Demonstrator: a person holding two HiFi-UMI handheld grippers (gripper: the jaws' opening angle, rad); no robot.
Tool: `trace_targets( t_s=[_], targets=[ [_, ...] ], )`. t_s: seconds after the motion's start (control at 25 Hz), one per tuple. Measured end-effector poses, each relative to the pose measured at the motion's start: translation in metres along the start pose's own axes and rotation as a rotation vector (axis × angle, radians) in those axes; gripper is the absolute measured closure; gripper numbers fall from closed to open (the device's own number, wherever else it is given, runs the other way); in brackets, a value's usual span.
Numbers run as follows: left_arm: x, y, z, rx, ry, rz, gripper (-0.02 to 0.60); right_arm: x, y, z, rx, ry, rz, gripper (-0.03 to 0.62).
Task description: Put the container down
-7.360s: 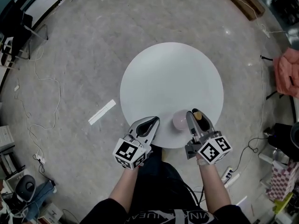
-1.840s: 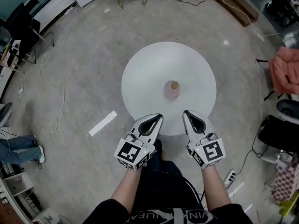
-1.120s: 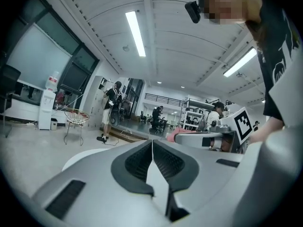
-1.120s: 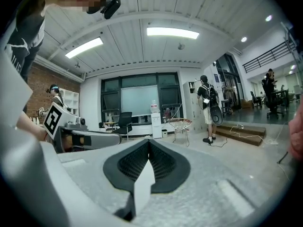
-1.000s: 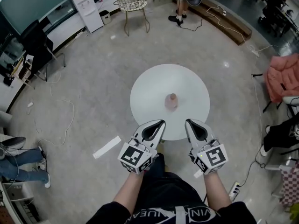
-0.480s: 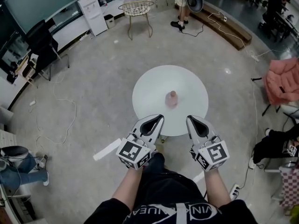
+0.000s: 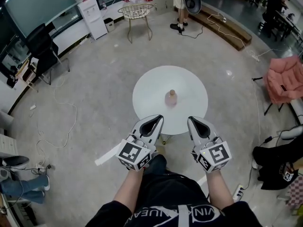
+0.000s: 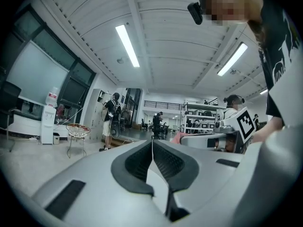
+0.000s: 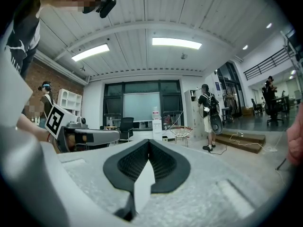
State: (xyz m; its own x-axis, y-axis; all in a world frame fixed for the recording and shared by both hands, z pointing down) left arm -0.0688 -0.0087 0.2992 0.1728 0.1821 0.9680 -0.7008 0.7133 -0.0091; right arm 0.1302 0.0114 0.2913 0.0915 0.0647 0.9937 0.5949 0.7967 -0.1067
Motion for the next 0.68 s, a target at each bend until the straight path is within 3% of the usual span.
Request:
trace_targets(
  t_s=[0.68],
  targets=[
    [-0.006, 0.021, -0.022, 0.008, -0.042, -0.004, 0.566, -0.004, 0.029, 0.019, 0.010, -0.005, -0.043, 0.588]
  ],
)
Point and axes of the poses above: the fingertips, and each gripper's own axes: y backward along the fingers, z to its left, x out of its underside, the point moved 8 cm from there along y, backward along the fingers, and after that the axes turned 5 degrees about y, right-handed, at the moved point
